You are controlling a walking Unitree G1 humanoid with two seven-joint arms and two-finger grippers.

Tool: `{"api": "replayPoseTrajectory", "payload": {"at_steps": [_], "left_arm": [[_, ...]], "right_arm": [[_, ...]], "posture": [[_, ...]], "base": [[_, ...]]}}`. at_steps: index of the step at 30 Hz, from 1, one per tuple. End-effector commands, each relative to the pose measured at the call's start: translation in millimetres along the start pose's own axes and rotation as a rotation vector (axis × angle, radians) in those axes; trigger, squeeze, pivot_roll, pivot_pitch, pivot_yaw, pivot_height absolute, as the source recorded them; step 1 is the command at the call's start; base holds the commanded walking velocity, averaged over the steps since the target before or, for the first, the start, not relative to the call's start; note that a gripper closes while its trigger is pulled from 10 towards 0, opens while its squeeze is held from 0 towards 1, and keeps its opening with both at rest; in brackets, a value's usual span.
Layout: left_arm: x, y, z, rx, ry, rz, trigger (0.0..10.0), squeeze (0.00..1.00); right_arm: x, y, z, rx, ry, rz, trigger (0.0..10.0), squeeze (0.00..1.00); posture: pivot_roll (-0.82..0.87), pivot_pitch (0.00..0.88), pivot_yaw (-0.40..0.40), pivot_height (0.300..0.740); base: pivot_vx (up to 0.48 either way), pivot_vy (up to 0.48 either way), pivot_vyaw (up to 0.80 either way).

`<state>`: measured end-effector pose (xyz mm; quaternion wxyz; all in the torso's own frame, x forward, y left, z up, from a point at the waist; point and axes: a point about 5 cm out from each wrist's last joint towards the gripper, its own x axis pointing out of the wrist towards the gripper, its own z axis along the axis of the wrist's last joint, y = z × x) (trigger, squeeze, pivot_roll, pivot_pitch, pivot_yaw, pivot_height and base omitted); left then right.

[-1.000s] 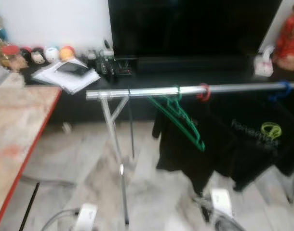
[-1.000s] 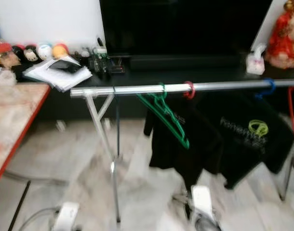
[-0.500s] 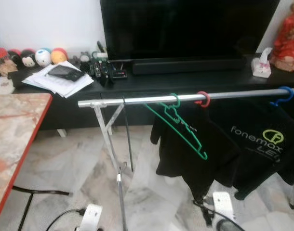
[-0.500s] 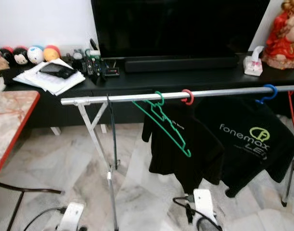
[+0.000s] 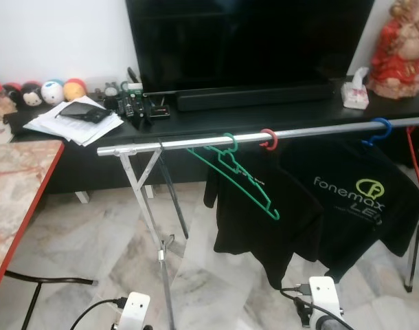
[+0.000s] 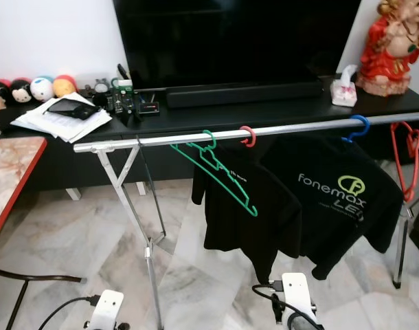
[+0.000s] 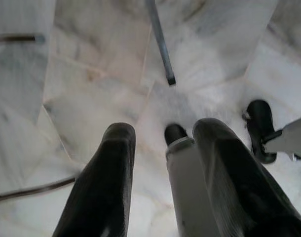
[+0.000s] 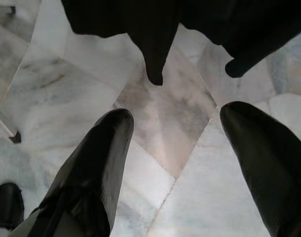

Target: Hang hanger

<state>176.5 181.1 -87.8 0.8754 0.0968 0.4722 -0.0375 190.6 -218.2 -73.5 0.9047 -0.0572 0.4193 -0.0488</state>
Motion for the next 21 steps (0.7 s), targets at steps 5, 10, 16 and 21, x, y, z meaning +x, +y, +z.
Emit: {"api": "replayPoseTrajectory", "payload": {"at_steps": [5, 10, 16, 21], "left_arm": [[-0.6, 0.5, -5, 0.001, 0.019, 0.003, 10.0, 0.0], [-0.9, 1.1, -6, -0.003, 0.023, 0.008, 10.0, 0.0], [-1.1, 0.3, -7, -0.009, 0.024, 0.01, 10.0, 0.0], [-1.2, -0.7, -8, -0.009, 0.027, 0.007, 10.0, 0.0]], "right_arm": [[0.6, 2.6, 2, -0.002, -0.002, 0.017, 10.0, 0.0], [1.2, 3.6, 5, -0.008, -0.015, 0.027, 10.0, 0.0], [3.5, 7.7, 22, -0.045, -0.092, 0.052, 10.0, 0.0], [3.5, 5.1, 33, -0.011, -0.167, 0.049, 10.0, 0.0]], "posture": [[-0.12, 0.0, -0.006, 0.74], [-0.12, 0.0, -0.005, 0.74], [-0.13, 0.0, -0.007, 0.74], [-0.14, 0.0, -0.007, 0.74]], "base": [[0.0, -0.334, 0.0], [0.0, -0.315, 0.0], [0.0, 0.0, 0.0], [0.0, 0.0, 0.0]]}}
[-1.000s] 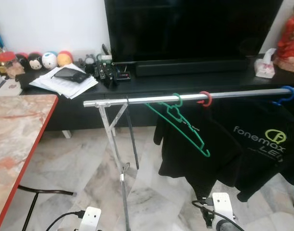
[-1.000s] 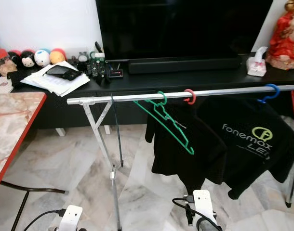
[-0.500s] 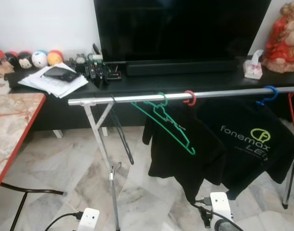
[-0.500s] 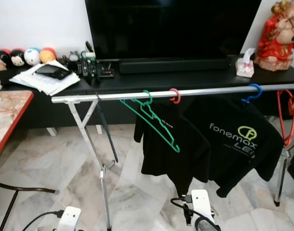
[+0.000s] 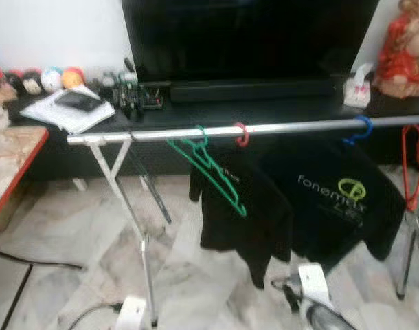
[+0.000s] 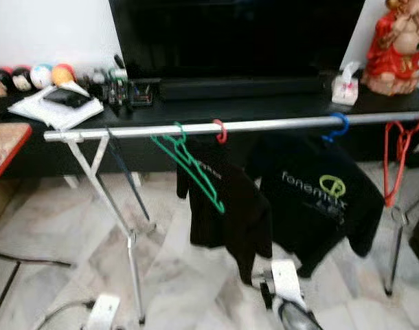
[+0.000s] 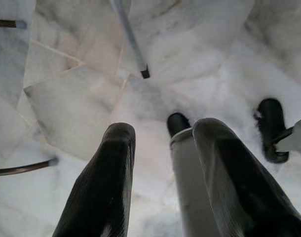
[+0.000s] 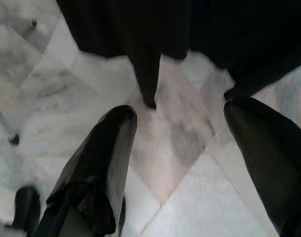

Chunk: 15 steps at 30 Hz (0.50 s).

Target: Hang hanger

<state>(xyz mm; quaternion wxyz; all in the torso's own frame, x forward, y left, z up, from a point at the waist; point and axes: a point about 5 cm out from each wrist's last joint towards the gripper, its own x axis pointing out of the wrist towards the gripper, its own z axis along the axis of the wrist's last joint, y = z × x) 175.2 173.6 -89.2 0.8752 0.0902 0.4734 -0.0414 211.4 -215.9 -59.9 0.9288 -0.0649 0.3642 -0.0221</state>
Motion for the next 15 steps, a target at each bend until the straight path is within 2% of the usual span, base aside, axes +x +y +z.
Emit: {"api": "replayPoseTrajectory", "payload": {"at_steps": [1, 5, 10, 11, 13, 15], "left_arm": [[-1.6, 6.8, -8, 0.0, 0.027, 0.02, 10.0, 0.0], [-2.1, 6.5, -11, 0.004, 0.032, 0.018, 10.0, 0.0], [-2.2, 7.6, -11, 0.006, 0.034, 0.018, 10.0, 0.0], [-2.4, 8.2, -12, 0.007, 0.035, 0.018, 10.0, 0.0], [-2.5, 8.7, -12, 0.009, 0.037, 0.018, 10.0, 0.0], [-2.6, 8.8, -13, 0.01, 0.038, 0.018, 10.0, 0.0]], "right_arm": [[1.8, 2.5, 10, 0.023, -0.06, 0.007, 10.0, 0.0], [0.5, -3.3, 24, 0.066, -0.181, -0.023, 10.0, 0.0], [-0.7, -4.7, 34, 0.067, -0.262, -0.031, 10.0, 0.0], [-3.8, -6.7, 46, 0.06, -0.358, -0.038, 10.0, 0.0], [-8.2, -8.2, 55, 0.057, -0.431, -0.041, 10.0, 0.0], [-20.1, -9.9, 64, 0.055, -0.514, -0.056, 10.0, 0.0]], "posture": [[-0.14, 0.0, -0.005, 0.74], [-0.15, 0.0, -0.006, 0.74], [-0.15, 0.0, -0.007, 0.74], [-0.15, 0.0, -0.009, 0.74], [-0.15, 0.0, -0.011, 0.74], [-0.15, 0.0, -0.011, 0.74]], "base": [[0.0, 0.0, 0.0], [0.0, 0.0, 0.0], [0.0, 0.0, 0.0], [0.0, 0.0, 0.0], [0.0, 0.0, 0.0], [0.0, 0.0, 0.0]]}}
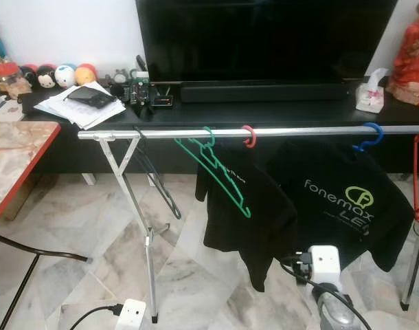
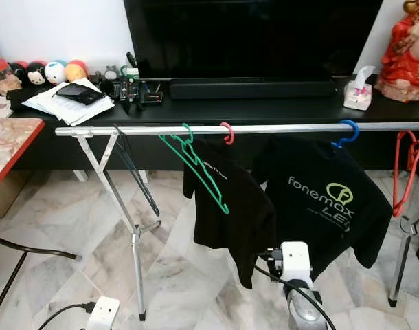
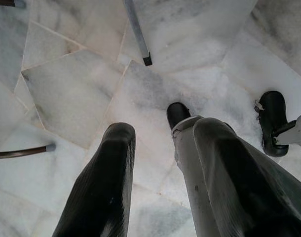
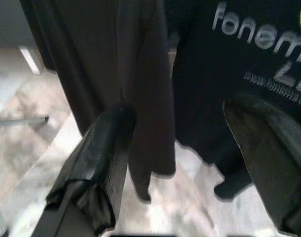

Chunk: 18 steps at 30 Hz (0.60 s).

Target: Hang hanger

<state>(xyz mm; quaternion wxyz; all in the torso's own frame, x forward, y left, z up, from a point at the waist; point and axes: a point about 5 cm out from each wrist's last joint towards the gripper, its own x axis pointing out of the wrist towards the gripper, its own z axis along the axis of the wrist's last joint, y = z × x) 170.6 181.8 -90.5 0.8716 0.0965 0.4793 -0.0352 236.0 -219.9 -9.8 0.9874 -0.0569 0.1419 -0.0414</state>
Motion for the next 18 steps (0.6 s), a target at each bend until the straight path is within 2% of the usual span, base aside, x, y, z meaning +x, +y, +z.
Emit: {"api": "replayPoseTrajectory", "payload": {"at_steps": [1, 4, 7, 8, 10, 12, 13, 15, 16, 18], "left_arm": [[-1.1, 1.8, -7, 0.004, 0.023, 0.002, 10.0, 0.0], [-1.3, 1.7, -8, 0.007, 0.025, -0.001, 10.0, 0.0], [-1.4, 2.1, -9, 0.011, 0.029, -0.004, 10.0, 0.0], [-1.5, 2.5, -9, 0.013, 0.031, -0.004, 10.0, 0.0], [-1.6, 3.1, -9, 0.014, 0.032, -0.004, 10.0, 0.0], [-1.7, 3.6, -10, 0.018, 0.033, -0.004, 10.0, 0.0], [-1.7, 3.6, -10, 0.018, 0.033, -0.004, 10.0, 0.0], [-1.6, 3.8, -9, 0.019, 0.032, -0.004, 10.0, 0.0], [-1.5, 3.9, -9, 0.018, 0.03, -0.005, 10.0, 0.0], [-1.5, 3.8, -9, 0.017, 0.03, -0.005, 10.0, 0.0]], "right_arm": [[-4.3, 0.6, 17, 0.005, -0.085, -0.006, 10.0, 0.0], [-18.9, -4.1, 28, 0.0, -0.137, -0.02, 10.0, 0.0], [-25.6, -10.7, 39, 0.007, -0.169, -0.041, 10.0, 0.0], [-27.3, -15.5, 49, 0.026, -0.194, -0.056, 10.0, 0.0], [-24.4, -18.1, 63, 0.04, -0.225, -0.053, 10.0, 0.0], [-14.8, -17.5, 82, 0.048, -0.261, -0.024, 10.0, 0.0], [-14.8, -17.5, 82, 0.048, -0.261, -0.024, 10.0, 0.0], [-3.2, -8.7, 87, 0.037, -0.19, 0.049, 10.0, 0.0], [8.4, 2.8, 82, -0.028, -0.076, 0.146, 10.0, 0.0], [11.6, 5.9, 80, -0.071, -0.053, 0.175, 10.0, 0.0]], "posture": [[-0.15, 0.0, -0.012, 0.74], [-0.15, 0.0, -0.009, 0.74], [-0.16, 0.0, -0.007, 0.74], [-0.16, 0.0, -0.005, 0.74], [-0.17, 0.0, -0.003, 0.74], [-0.17, 0.0, -0.001, 0.74], [-0.17, 0.0, -0.001, 0.74], [-0.17, 0.0, 0.001, 0.74], [-0.17, 0.0, 0.001, 0.74], [-0.16, 0.0, -0.003, 0.74]], "base": [[0.0, 0.0, 0.0], [0.0, 0.0, 0.0], [0.0, 0.0, 0.0], [0.0, 0.0, 0.0], [0.0, 0.0, 0.0], [0.0, 0.0, 0.0], [0.0, 0.0, 0.0], [0.0, 0.0, 0.0], [0.0, 0.0, 0.0], [0.0, 0.0, 0.0]]}}
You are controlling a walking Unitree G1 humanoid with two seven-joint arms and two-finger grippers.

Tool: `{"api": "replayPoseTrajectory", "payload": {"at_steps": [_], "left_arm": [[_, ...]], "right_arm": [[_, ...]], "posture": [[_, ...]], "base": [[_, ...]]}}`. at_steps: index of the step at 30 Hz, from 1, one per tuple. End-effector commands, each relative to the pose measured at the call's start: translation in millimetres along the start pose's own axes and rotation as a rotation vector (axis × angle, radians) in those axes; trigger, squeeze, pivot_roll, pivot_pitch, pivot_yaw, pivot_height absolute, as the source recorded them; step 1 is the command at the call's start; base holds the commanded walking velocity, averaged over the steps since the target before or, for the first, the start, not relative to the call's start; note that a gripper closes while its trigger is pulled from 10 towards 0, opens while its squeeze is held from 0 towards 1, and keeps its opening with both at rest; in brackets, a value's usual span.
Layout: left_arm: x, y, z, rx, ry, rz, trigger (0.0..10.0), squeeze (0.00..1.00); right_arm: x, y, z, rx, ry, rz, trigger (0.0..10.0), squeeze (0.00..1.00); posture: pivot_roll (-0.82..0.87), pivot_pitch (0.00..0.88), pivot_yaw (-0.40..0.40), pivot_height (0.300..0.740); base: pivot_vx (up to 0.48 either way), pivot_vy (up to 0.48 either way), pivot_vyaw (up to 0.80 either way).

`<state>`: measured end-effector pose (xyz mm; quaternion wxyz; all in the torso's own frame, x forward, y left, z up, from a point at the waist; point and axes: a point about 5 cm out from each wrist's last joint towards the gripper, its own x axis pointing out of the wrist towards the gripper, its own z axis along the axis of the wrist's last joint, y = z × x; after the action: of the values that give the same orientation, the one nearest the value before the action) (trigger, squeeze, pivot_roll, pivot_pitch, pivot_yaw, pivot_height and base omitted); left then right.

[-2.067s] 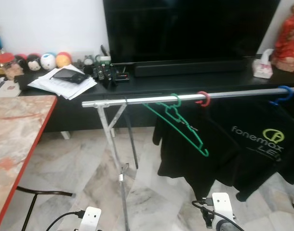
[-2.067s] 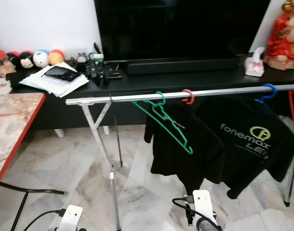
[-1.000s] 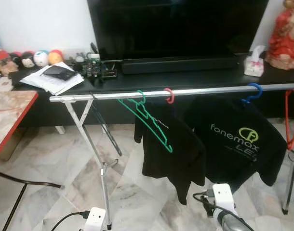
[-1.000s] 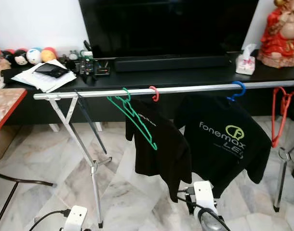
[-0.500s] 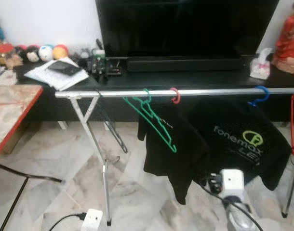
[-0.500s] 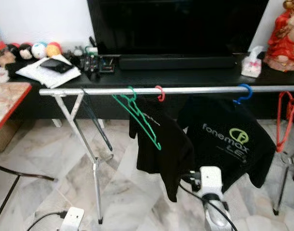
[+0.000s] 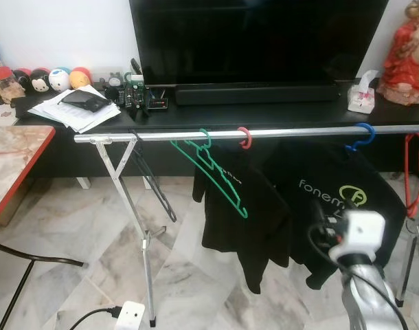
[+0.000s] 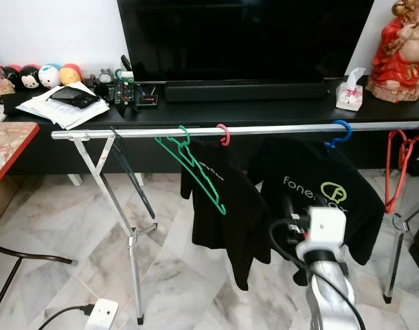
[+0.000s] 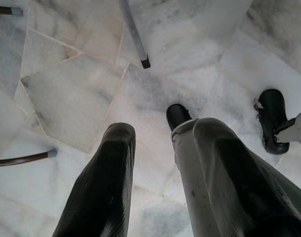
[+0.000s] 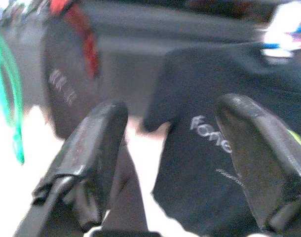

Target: Hang hanger

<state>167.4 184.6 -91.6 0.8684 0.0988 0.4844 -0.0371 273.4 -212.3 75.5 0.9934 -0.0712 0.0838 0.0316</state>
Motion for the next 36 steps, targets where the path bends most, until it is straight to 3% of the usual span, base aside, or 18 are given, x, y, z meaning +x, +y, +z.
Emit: {"api": "replayPoseTrajectory", "payload": {"at_steps": [1, 4, 6, 9, 15, 24, 36], "left_arm": [[-0.8, 1.7, -5, 0.011, 0.018, -0.003, 10.0, 0.0], [-0.8, 1.5, -5, 0.01, 0.017, -0.002, 10.0, 0.0], [-1.0, 1.0, -6, 0.007, 0.021, 0.0, 10.0, 0.0], [-1.1, 0.5, -7, 0.006, 0.025, -0.002, 10.0, 0.0], [-1.6, -0.5, -10, 0.003, 0.028, -0.008, 10.0, 0.0], [-1.7, -2.0, -11, 0.007, 0.03, -0.013, 10.0, 0.0], [-1.7, -11.5, -12, 0.019, 0.034, -0.032, 10.0, 0.0]], "right_arm": [[-0.7, 7.1, -13, -0.02, 0.074, 0.043, 10.0, 0.0], [4.8, 13.3, -9, -0.011, 0.071, 0.081, 10.0, 0.0], [12.9, 24.4, -2, 0.001, 0.092, 0.176, 10.0, 0.0], [17.5, 17.0, -7, -0.04, 0.173, 0.155, 10.0, 0.0], [21.7, 14.4, 8, -0.019, 0.125, 0.181, 10.0, 0.0], [21.7, 15.8, 4, -0.028, 0.152, 0.196, 10.0, 0.0], [23.8, 10.9, 25, 0.025, 0.044, 0.198, 10.0, 0.0]], "posture": [[-0.16, 0.0, -0.003, 0.74], [-0.15, 0.0, -0.004, 0.74], [-0.15, 0.0, 0.0, 0.74], [-0.15, 0.0, -0.001, 0.74], [-0.16, 0.0, -0.001, 0.74], [-0.15, 0.0, -0.004, 0.74], [-0.16, 0.0, -0.001, 0.74]], "base": [[0.0, 0.0, 0.0], [0.0, 0.0, 0.0], [0.0, 0.0, 0.0], [0.0, 0.0, 0.0], [0.0, 0.0, 0.0], [0.0, 0.0, 0.0], [0.085, 0.0, 0.0]]}}
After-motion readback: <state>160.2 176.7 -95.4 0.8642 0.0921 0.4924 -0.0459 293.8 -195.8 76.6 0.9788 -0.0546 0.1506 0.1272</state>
